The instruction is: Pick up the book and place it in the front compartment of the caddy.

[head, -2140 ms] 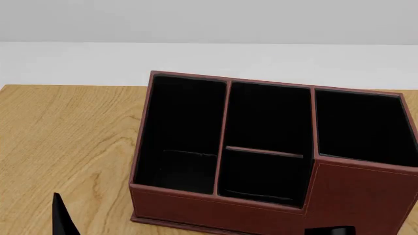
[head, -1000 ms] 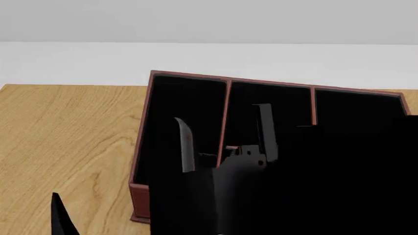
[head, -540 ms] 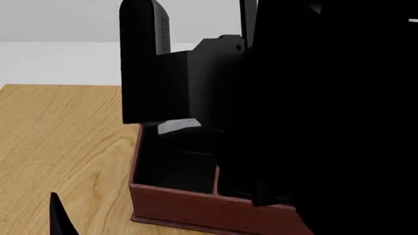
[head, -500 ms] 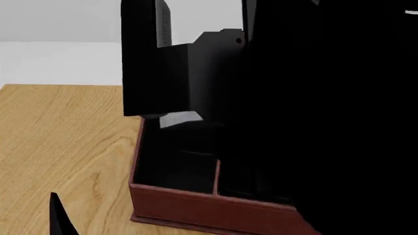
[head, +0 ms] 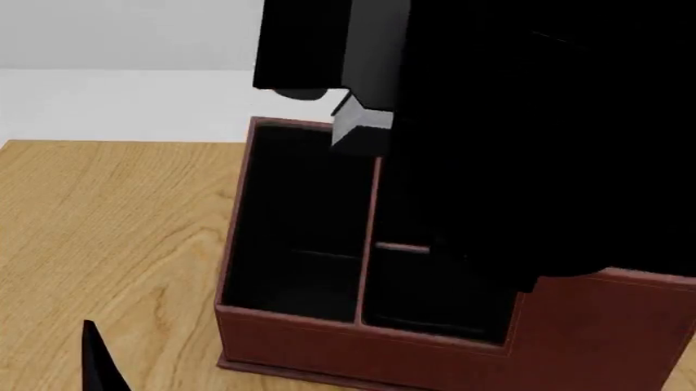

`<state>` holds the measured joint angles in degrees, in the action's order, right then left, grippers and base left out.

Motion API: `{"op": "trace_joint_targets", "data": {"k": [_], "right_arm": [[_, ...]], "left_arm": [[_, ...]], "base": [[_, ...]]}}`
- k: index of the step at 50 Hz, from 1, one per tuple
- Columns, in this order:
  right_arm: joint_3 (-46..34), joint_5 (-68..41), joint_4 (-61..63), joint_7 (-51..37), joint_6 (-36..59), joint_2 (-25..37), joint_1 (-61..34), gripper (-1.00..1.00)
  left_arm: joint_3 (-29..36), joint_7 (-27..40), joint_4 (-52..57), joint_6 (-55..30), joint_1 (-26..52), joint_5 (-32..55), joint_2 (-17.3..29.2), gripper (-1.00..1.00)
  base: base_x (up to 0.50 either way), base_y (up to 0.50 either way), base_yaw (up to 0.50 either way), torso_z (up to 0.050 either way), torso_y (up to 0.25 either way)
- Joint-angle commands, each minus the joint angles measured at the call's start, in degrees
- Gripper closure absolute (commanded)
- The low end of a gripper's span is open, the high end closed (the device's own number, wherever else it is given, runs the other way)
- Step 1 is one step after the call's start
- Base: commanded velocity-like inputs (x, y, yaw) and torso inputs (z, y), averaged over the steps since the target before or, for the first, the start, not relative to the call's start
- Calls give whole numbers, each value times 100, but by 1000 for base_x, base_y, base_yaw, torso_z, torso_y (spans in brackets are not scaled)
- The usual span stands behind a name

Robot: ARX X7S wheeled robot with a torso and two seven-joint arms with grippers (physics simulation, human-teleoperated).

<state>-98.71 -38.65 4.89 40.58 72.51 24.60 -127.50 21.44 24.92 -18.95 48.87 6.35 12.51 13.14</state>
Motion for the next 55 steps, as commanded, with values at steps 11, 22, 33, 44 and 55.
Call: {"op": "trace_joint_targets", "data": {"k": [11,22,33,44,55], "right_arm": [[-709,966,-2781,764,-1093,-1087,733,100],[-952,1179,-3555,924,-1489,-1337,1116,100],[-1060,1303,-4064,968,-1719,-1486,1412,100],[-1102,1462,-4880,1043,-2215,-1752,1733,100],[-1138,1696,-6139,1155,-2983,-2179,2098,100]], "left_arm": [[52,-36,11,-25,8,29,32,-100],[52,-8,29,-61,3,28,37,-100],[56,17,50,-107,-4,40,43,-100],[61,45,74,-158,-9,35,53,-100],[67,62,85,-181,-11,34,60,-100]], "base": [[0,0,0,0,1],[0,0,0,0,1],[0,0,0,0,2],[0,0,0,0,1],[0,0,0,0,2]]}}
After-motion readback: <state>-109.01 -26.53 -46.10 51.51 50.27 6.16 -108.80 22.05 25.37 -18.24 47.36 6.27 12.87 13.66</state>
